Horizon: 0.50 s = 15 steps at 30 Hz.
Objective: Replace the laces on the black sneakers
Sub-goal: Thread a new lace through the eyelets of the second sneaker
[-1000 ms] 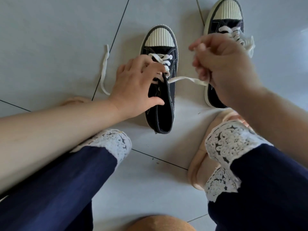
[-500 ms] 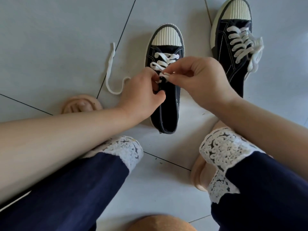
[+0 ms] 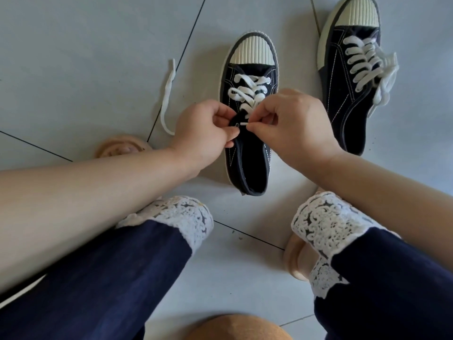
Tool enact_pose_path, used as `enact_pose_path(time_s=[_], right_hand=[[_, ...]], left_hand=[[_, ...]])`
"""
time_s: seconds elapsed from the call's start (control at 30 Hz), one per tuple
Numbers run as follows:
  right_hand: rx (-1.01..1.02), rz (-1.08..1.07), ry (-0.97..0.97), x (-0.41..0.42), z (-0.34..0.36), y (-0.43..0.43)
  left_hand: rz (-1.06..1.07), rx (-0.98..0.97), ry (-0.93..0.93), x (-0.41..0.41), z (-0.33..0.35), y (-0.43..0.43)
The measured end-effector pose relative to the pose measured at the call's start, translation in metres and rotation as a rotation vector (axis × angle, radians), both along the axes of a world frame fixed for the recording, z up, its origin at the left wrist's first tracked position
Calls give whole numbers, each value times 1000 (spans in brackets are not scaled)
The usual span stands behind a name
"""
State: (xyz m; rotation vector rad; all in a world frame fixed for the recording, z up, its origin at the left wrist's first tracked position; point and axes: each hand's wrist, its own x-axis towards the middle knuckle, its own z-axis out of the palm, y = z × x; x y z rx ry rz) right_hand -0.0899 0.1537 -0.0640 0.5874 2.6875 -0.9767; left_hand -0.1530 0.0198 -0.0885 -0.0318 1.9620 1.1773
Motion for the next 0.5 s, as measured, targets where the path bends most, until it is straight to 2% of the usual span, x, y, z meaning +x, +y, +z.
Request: enact_pose_path(time_s=[0.4,0.5], right_hand=[[147,178,-56,-6,1,-4],[162,213,-61,-6,1,-2]], left_hand=[[3,37,-35,1,6,-3],[51,91,-115,2,8,-5]])
